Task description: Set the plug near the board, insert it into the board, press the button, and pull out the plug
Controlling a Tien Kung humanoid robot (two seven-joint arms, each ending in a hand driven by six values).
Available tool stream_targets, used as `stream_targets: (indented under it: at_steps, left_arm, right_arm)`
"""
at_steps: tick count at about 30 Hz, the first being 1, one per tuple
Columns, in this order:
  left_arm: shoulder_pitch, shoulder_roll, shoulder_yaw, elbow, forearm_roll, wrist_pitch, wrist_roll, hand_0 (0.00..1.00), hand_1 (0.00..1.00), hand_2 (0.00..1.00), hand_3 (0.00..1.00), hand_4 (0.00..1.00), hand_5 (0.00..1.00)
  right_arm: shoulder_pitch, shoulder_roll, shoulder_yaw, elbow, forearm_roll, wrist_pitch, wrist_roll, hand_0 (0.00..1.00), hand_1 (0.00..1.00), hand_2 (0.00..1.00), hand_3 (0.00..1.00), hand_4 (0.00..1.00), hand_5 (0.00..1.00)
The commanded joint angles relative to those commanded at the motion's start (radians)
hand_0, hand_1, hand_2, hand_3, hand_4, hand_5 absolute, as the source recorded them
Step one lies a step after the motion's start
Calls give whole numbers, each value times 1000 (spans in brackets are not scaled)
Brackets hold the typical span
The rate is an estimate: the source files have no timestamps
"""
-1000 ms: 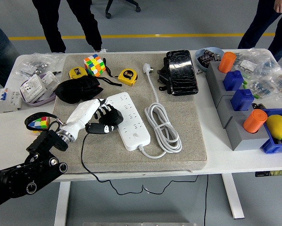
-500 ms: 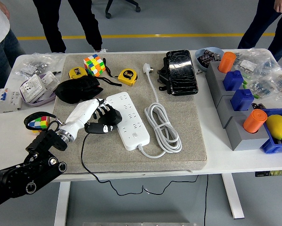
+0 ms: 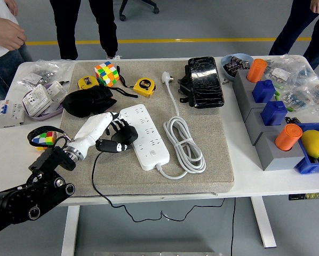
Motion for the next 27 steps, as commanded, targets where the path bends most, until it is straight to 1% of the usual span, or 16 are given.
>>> stream_targets:
  at_steps: [2,3,8,9,19,20,21,26,27]
  left_arm:
    - [1,0,-2,0,0,2,2,287,501,519,557,998,182]
    - [1,0,-3,0,0,1,4,307,531,538,566,998,234]
    - [1,0,-4,0,1,0,11,307,531,538,566,998,234]
    - [1,0,-4,0,1,0,11,327,546,555,580,998,280]
    - [6,2,-5,-4,-1,6,6,333,549,558,583,998,288]
    - [6,2,-4,-5,0,6,6,333,549,558,583,998,288]
    - [6,2,-4,-5,1,6,7,350,569,563,595,998,317]
    - [10,4,-8,-8,9,6,21,350,569,563,595,998,317]
    - [11,4,-9,-8,9,8,22,407,599,601,651,998,372]
  right_arm:
    - [0,0,-1,0,0,0,0,569,648,629,539,920,477]
    - [-1,0,-1,0,1,0,0,571,648,629,538,920,478]
    - [-2,0,-3,0,2,0,0,571,648,629,538,920,478]
    - [-2,0,-3,0,2,0,0,569,647,628,537,920,478]
    - [-3,1,-1,1,2,0,0,569,647,629,538,920,478]
    - [-3,1,-2,0,2,0,0,569,647,629,538,920,478]
    - [-3,1,-2,0,2,0,0,568,647,629,538,920,478]
    - [-4,1,-4,1,3,0,1,568,647,629,538,920,478]
    - [-5,0,-4,1,2,0,0,568,648,629,538,921,478]
